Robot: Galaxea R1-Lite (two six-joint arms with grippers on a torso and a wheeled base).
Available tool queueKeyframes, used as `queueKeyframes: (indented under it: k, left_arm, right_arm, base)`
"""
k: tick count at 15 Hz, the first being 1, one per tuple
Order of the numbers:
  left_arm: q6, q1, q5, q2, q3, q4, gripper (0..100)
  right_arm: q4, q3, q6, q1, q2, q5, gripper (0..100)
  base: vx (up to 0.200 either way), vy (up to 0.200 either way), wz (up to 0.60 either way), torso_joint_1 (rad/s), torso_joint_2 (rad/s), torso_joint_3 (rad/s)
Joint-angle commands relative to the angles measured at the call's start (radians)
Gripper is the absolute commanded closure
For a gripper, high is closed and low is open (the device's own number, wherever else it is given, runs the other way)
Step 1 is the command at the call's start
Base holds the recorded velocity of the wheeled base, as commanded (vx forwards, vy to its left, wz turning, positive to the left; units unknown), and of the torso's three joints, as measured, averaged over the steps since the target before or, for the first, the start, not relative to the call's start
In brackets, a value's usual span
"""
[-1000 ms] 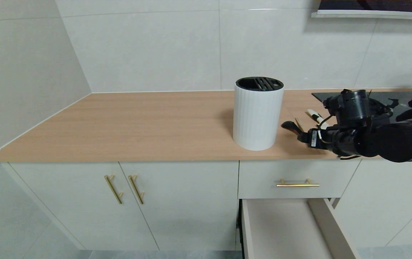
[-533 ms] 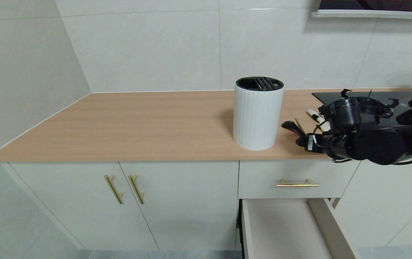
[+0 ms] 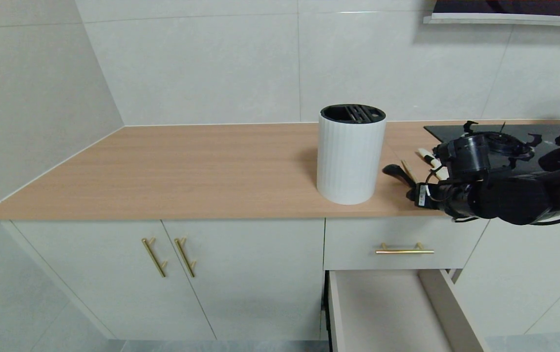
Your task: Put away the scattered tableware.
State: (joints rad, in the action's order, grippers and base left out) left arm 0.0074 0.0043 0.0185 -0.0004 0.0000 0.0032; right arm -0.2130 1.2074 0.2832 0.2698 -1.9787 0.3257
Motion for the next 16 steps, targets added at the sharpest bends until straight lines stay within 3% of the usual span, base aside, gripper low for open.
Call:
queueKeyframes:
  k: [1,10,13,15,16]
  left_arm:
    - [0.000,0.000,0.000,0.000,0.000,0.000,0]
    - [-0.001,0.000,0.000,0.000,0.000,0.000,0]
    - [0.000,0.000,0.000,0.000,0.000,0.000,0]
    - [0.000,0.000,0.000,0.000,0.000,0.000,0]
    - [-0.001,0.000,0.000,0.000,0.000,0.000,0]
  right_arm:
    - [0.000,-0.002,0.001,0.000,0.001,-0.001,100]
    - [0.006,-0.008,0.001,0.000,0.052,-0.001,100]
    - [0.034,-0.065,0.001,0.002,0.199,-0.011,100]
    - [0.101,-0.105,0.001,0.002,0.313,-0.025,100]
    - [0.182,-0.134,0.001,0.003,0.422,-0.083,100]
  base:
    - [0.000,0.000,0.00,0.000,0.00,0.000]
    - [0.000,0.000,0.00,0.000,0.00,0.000]
    - [0.000,0.000,0.00,0.000,0.00,0.000]
    - [0.000,0.000,0.00,0.000,0.00,0.000]
    - [0.000,0.000,0.00,0.000,0.00,0.000]
